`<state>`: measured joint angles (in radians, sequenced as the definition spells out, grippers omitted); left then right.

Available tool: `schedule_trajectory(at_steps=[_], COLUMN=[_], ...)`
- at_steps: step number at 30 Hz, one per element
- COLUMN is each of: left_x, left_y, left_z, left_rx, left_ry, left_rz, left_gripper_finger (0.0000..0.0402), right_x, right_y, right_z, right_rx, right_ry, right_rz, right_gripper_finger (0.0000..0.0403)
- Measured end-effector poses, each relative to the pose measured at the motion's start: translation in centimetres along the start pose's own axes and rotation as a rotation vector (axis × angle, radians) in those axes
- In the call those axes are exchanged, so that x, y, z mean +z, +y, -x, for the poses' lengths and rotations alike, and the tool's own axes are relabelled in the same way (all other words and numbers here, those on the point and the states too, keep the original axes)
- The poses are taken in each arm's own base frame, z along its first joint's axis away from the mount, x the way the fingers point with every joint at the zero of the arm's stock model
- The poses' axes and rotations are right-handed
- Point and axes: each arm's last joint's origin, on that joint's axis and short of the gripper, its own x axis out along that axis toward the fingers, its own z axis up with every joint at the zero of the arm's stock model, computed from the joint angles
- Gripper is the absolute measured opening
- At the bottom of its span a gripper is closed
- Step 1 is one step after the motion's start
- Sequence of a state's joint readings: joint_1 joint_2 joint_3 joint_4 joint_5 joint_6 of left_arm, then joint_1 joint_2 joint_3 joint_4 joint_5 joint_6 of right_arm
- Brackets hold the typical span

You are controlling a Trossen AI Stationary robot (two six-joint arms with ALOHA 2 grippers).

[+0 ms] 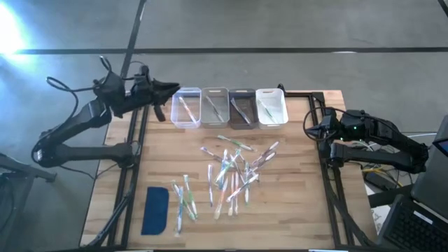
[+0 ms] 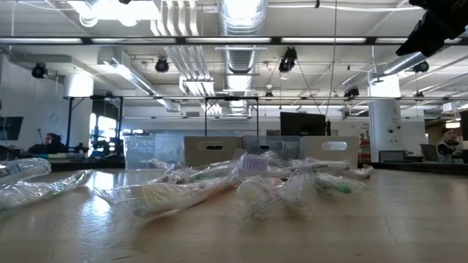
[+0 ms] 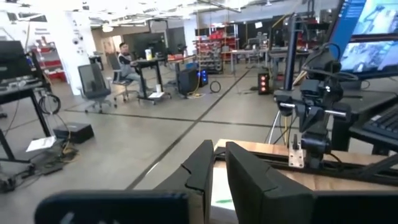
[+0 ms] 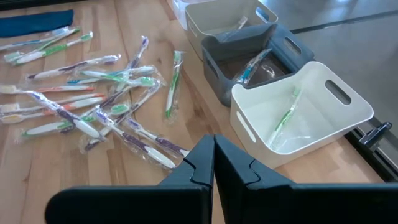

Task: Pick & Place Toothbrushes
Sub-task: Put the green toothbrush into the white bin

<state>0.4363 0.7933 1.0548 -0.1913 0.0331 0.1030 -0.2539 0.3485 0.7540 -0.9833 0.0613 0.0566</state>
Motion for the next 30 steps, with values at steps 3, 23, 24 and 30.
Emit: schedule_trajectory(at_steps=[3,23,24,30], left_x=[-1.0,-1.7,-1.8,-2.5], left_y=[-0.3,-1.8,-1.8,-1.6], left_z=[-0.5,3.1,3.5,5.2], left_rx=[0.018,0.069,0.064,0.058], left_ry=[-0.013,0.126,0.159,0.285], left_rz=[0.004,-0.020,-0.026,0.013], left_gripper_finger=[0.0048,0.0048,0.0048,0.0048], right_x=[0.0,0.5,0.6,2.9], right_y=[0.0,0.0,0.1,0.1], right_z=[0.0,0.0,0.0,0.1], right_rx=[0.000,0.009,0.009,0.013], right_ry=[0.000,-0.047,-0.047,-0.236], right_rz=[0.000,-0.042,-0.048,-0.151], right_gripper_finger=[0.0008,0.0008,0.0008,0.0008])
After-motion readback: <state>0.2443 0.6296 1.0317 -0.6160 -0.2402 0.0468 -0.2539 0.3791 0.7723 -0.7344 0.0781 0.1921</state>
